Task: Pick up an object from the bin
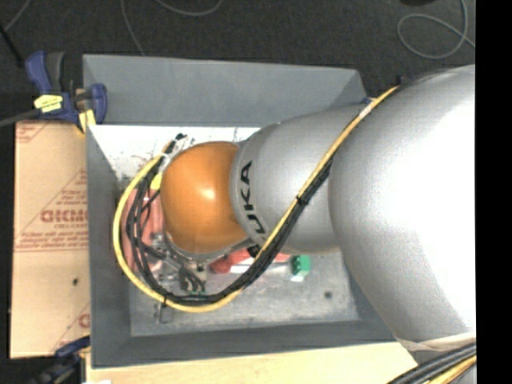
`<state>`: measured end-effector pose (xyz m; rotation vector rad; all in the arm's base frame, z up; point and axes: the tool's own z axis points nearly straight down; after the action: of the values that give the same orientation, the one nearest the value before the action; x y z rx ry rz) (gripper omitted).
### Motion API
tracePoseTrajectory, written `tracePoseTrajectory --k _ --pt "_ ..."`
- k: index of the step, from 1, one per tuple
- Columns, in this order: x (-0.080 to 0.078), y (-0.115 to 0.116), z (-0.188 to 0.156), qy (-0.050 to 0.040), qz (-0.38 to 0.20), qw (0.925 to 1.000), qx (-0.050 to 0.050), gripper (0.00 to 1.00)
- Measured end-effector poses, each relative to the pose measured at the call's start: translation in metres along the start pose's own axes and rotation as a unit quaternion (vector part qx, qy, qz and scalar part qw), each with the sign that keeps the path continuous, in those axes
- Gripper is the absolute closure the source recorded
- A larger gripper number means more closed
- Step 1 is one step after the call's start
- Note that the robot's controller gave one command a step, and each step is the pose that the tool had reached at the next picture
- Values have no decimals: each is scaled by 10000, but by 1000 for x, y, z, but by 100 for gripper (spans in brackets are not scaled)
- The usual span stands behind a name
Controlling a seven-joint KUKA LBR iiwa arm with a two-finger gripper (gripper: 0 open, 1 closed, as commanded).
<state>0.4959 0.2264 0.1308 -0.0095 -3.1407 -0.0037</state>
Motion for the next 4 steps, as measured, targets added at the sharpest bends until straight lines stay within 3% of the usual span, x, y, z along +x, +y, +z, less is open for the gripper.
tracePoseTrajectory --k 1,2,3,4 --pt "-5 -3 21 -60 -71 10000 -17 0" --pt "-15 -33 15 -16 -807 9967 -14 0" --pt "-15 -60 15 -25 -1698 9855 19 0" --pt "-24 -35 -27 8 -1405 9901 7 0"
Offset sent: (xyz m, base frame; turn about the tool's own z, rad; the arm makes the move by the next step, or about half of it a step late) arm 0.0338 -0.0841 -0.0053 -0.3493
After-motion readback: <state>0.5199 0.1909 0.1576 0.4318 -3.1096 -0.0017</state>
